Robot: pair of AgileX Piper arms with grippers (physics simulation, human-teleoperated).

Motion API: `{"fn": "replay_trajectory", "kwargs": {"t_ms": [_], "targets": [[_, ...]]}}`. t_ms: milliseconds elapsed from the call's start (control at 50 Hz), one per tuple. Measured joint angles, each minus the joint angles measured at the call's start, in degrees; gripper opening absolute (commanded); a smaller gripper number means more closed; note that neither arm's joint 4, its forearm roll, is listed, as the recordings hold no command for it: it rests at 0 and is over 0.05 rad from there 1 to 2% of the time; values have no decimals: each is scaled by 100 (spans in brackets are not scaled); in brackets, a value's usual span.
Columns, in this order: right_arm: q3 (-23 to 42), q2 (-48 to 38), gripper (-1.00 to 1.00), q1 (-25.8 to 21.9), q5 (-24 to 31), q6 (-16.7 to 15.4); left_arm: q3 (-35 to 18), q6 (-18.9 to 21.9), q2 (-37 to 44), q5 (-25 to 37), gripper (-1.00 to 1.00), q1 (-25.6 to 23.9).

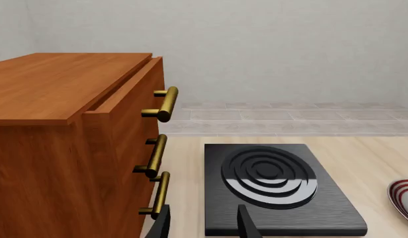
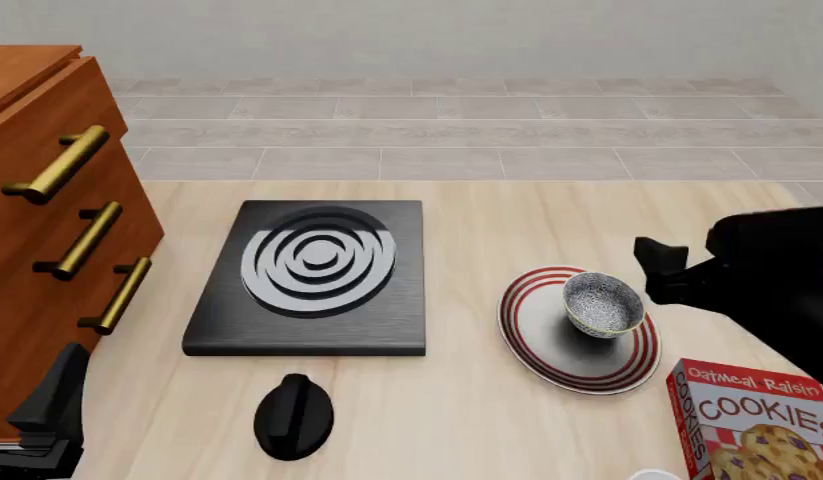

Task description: Pick the akita bowl on the stove and place it on the plate.

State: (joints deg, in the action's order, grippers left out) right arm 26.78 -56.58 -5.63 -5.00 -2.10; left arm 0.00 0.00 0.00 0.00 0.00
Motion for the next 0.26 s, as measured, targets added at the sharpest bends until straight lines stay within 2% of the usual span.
{"fn": "replay_trajectory", "kwargs": {"t_ms": [260], "targets": [[38,1096,100,-342,603,108,0,0,0,0,100,0]]}}
